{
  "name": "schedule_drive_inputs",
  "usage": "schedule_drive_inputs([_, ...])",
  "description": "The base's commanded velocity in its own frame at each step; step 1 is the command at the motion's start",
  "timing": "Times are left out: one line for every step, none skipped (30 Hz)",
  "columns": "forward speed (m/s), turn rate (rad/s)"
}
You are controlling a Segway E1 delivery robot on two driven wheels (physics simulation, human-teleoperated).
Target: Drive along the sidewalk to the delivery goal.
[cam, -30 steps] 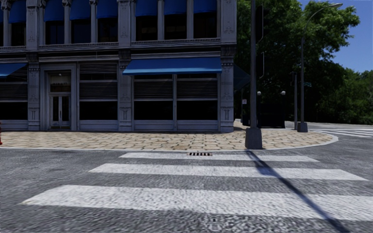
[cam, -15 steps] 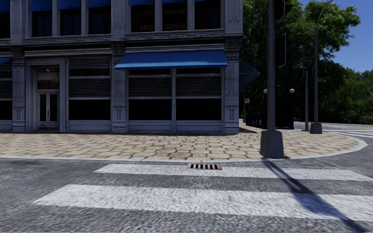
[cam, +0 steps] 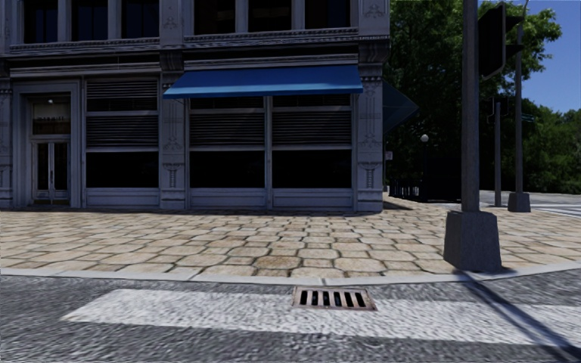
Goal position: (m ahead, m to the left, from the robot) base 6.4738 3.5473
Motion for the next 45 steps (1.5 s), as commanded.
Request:
schedule_drive_inputs([2.00,0.00])
schedule_drive_inputs([2.00,0.00])
schedule_drive_inputs([2.00,0.00])
schedule_drive_inputs([2.00,0.00])
schedule_drive_inputs([2.00,0.00])
schedule_drive_inputs([2.00,0.00])
schedule_drive_inputs([2.00,0.00])
schedule_drive_inputs([2.00,0.00])
schedule_drive_inputs([2.00,0.00])
schedule_drive_inputs([2.00,0.00])
schedule_drive_inputs([2.00,0.00])
schedule_drive_inputs([2.00,0.00])
schedule_drive_inputs([2.00,0.00])
schedule_drive_inputs([2.00,0.00])
schedule_drive_inputs([2.00,0.00])
schedule_drive_inputs([2.00,0.00])
schedule_drive_inputs([2.00,0.00])
schedule_drive_inputs([2.00,0.00])
schedule_drive_inputs([2.00,0.00])
schedule_drive_inputs([2.00,0.00])
schedule_drive_inputs([2.00,0.06])
schedule_drive_inputs([1.93,0.13])
schedule_drive_inputs([1.74,0.19])
schedule_drive_inputs([1.74,0.19])
schedule_drive_inputs([1.61,0.22])
schedule_drive_inputs([1.47,0.28])
schedule_drive_inputs([1.47,0.28])
schedule_drive_inputs([1.39,0.36])
schedule_drive_inputs([1.34,0.39])
schedule_drive_inputs([1.29,0.40])
schedule_drive_inputs([1.29,0.40])
schedule_drive_inputs([1.26,0.40])
schedule_drive_inputs([1.25,0.40])
schedule_drive_inputs([1.25,0.40])
schedule_drive_inputs([1.25,0.41])
schedule_drive_inputs([1.25,0.44])
schedule_drive_inputs([1.24,0.46])
schedule_drive_inputs([1.24,0.52])
schedule_drive_inputs([1.24,0.53])
schedule_drive_inputs([1.24,0.54])
schedule_drive_inputs([1.25,0.54])
schedule_drive_inputs([1.25,0.54])
schedule_drive_inputs([1.28,0.54])
schedule_drive_inputs([1.33,0.54])
schedule_drive_inputs([1.33,0.54])
